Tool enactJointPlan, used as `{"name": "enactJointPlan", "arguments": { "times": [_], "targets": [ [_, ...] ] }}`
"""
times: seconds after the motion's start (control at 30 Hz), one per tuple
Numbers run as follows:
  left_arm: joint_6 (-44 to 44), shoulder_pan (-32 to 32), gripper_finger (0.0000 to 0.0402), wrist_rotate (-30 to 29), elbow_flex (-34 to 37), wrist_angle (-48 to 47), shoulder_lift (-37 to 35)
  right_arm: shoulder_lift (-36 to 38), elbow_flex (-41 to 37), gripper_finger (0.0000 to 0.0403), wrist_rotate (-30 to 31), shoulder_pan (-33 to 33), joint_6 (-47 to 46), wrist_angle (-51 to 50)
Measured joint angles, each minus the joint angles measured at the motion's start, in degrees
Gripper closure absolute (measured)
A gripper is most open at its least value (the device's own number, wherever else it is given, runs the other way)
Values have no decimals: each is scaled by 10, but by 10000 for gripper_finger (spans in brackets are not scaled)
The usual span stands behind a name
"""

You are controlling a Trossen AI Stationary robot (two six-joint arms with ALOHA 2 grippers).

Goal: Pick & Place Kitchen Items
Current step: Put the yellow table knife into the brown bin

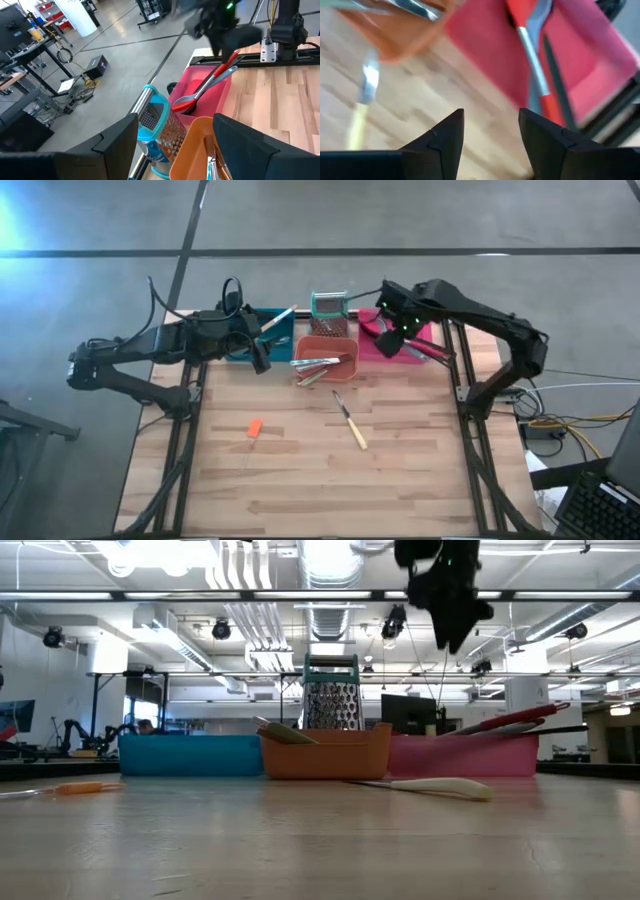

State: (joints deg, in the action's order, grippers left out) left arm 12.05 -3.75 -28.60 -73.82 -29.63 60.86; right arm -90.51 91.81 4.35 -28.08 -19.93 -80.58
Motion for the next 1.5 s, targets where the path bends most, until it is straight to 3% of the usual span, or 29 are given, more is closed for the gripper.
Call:
{"name": "enactJointPlan", "arguments": {
  "times": [0.27, 0.47, 0.63, 1.03, 1.3, 1.5],
  "targets": [
    [0, 0, 140, 0, 0, 0, 0, 49, 0, 238, 21, 181, -231, 82],
    [-1, 0, 140, 5, 0, 0, 0, 27, 0, 248, 99, 319, -339, 110],
    [-2, 0, 140, 6, 0, 0, 0, -15, 0, 256, 122, 388, -411, 110],
    [-5, 1, 140, 10, 0, -3, 0, -134, 0, 278, 122, 451, -534, 49],
    [-19, 1, 140, 22, 0, -15, 0, -219, 0, 303, 76, 450, -517, 37],
    [-34, 1, 140, 22, 0, -36, 0, -262, 0, 317, 31, 450, -480, 88]
  ]
}}
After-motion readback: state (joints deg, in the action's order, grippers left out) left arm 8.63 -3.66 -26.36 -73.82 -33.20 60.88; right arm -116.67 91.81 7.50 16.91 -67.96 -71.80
